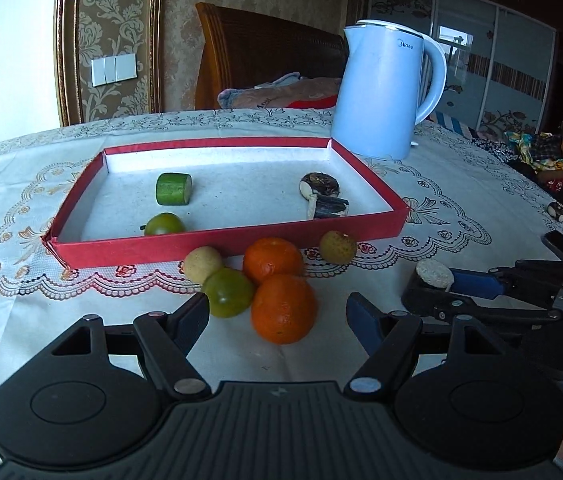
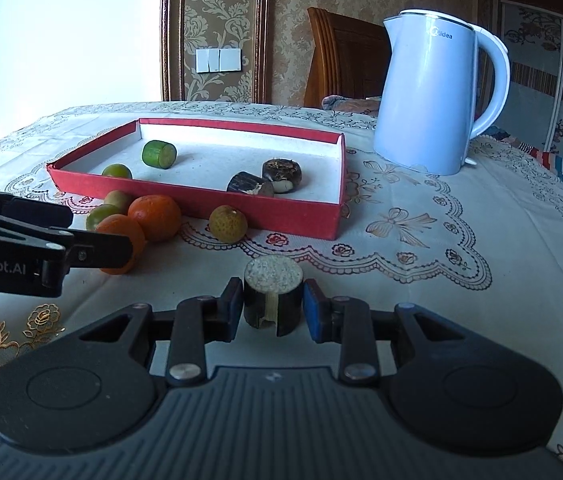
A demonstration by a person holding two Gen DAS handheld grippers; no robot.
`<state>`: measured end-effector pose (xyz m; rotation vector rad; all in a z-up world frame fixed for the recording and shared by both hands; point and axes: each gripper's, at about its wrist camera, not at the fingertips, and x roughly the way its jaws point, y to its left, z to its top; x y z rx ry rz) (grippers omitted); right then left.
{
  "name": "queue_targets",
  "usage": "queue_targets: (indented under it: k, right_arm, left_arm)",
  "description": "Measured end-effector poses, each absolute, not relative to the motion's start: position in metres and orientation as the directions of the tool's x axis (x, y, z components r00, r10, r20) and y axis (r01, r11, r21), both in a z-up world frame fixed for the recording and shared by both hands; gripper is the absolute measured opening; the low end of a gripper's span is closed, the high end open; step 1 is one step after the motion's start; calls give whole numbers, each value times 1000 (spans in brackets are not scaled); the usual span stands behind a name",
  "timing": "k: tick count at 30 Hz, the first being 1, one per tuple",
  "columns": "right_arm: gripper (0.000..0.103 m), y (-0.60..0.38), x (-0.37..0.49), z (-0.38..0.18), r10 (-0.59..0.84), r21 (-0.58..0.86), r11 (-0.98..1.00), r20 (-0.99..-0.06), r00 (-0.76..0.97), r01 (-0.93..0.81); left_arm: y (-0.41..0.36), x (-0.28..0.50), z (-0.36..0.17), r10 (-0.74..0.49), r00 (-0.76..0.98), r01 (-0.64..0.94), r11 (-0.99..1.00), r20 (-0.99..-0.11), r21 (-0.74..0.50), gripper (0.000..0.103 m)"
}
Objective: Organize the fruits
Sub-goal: 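Move the left tool toward the orange while the right tool lifts the eggplant slice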
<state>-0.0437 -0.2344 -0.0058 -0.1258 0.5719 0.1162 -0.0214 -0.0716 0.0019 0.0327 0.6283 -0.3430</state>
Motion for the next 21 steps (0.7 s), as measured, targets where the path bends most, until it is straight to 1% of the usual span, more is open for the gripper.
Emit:
queue_targets:
  k: [3, 5, 8, 10, 13, 15, 17, 20, 21]
  right_arm:
    - [30, -236, -43, -6, 78, -79, 986, -546, 834, -144]
    - [30, -237, -41, -7, 77, -71, 987, -563, 823, -141]
    - [30, -241, -39, -8, 92, -42, 989, -571, 815, -141]
    - [30, -241, -39, -8, 97, -34, 989, -574, 813, -142]
    - [30, -241, -40, -8, 89, -40, 990, -573, 815, -137]
    - [30, -243, -41, -7, 81, -37, 992, -571, 817, -124]
    - [30, -245, -42, -7, 77, -35, 992, -572, 817, -119]
    - [30, -245, -42, -7, 63, -43, 993, -570, 820, -107]
    - [30, -244, -43, -7, 62, -45, 993, -569, 820, -106]
  left_arm:
    - [-76, -19, 1, -292, 765, 313, 948, -574, -65, 75]
    - [-77, -17, 0, -284, 769, 305, 950, -573, -61, 75]
    - [-74, -14, -3, -290, 759, 308, 949, -583, -70, 74]
    - [-74, -15, -4, -280, 767, 304, 951, -577, -57, 69]
    - [-75, -16, -4, -263, 781, 296, 954, -567, -34, 60]
    - [-76, -19, -3, -272, 785, 311, 950, -556, -25, 54]
    - [-79, -20, -3, -278, 787, 326, 945, -551, -11, 51]
    - [-85, -24, -4, -269, 798, 339, 940, -539, 33, 44]
    - [-86, -26, -3, -273, 800, 347, 937, -534, 40, 43]
